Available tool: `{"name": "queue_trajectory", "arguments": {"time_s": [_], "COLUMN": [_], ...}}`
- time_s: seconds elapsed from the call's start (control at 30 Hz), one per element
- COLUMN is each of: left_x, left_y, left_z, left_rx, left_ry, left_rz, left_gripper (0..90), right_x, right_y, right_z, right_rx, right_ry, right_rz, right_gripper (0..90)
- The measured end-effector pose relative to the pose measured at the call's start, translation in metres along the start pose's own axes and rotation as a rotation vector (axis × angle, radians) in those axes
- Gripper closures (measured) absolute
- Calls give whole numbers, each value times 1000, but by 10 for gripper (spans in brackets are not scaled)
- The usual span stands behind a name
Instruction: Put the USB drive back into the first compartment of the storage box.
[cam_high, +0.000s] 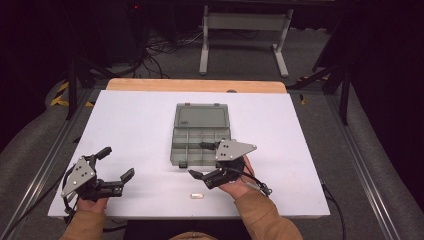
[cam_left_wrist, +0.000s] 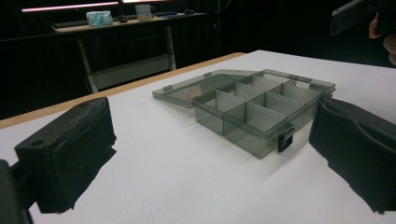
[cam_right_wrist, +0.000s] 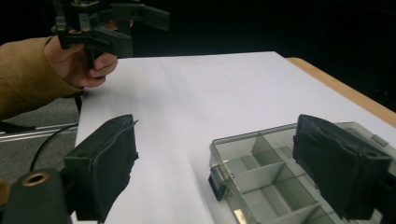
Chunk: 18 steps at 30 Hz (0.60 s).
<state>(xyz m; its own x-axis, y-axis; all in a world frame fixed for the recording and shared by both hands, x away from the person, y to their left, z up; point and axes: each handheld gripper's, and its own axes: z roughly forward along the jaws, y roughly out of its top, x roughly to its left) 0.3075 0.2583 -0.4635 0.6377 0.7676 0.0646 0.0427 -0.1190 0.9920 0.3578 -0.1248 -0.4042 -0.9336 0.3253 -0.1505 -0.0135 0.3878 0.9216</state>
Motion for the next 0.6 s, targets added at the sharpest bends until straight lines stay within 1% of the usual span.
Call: {"name": "queue_trajectory", "arguments": {"time_s": [0.07, 0.17, 0.2, 0.27, 0.33, 0.57, 0.6], "left_x": [0, 0, 0, 0, 0, -1, -1], "left_y": [0, 0, 0, 0, 0, 1, 0], "left_z": [0, 0, 0, 0, 0, 0, 0], "left_rx": [0, 1, 1, 0, 0, 4, 4], "left_ry": [-2, -1, 0, -2, -1, -4, -4], "left_rz": [0, 4, 4, 2, 3, 8, 6], "left_gripper": [8, 8, 8, 8, 8, 9, 9], "right_x": [1, 4, 4, 4, 5, 7, 7], "right_y": [1, 3, 4, 4, 5, 3, 3], "right_z": [3, 7, 8, 9, 11, 18, 19], "right_rx": [29, 110, 121, 167, 210, 351, 365], "right_ry": [14, 41, 47, 77, 93, 155, 158], "right_rz": [-6, -48, -51, -53, -62, -70, -73], "right_gripper": [163, 174, 177, 180, 180, 190, 190]}}
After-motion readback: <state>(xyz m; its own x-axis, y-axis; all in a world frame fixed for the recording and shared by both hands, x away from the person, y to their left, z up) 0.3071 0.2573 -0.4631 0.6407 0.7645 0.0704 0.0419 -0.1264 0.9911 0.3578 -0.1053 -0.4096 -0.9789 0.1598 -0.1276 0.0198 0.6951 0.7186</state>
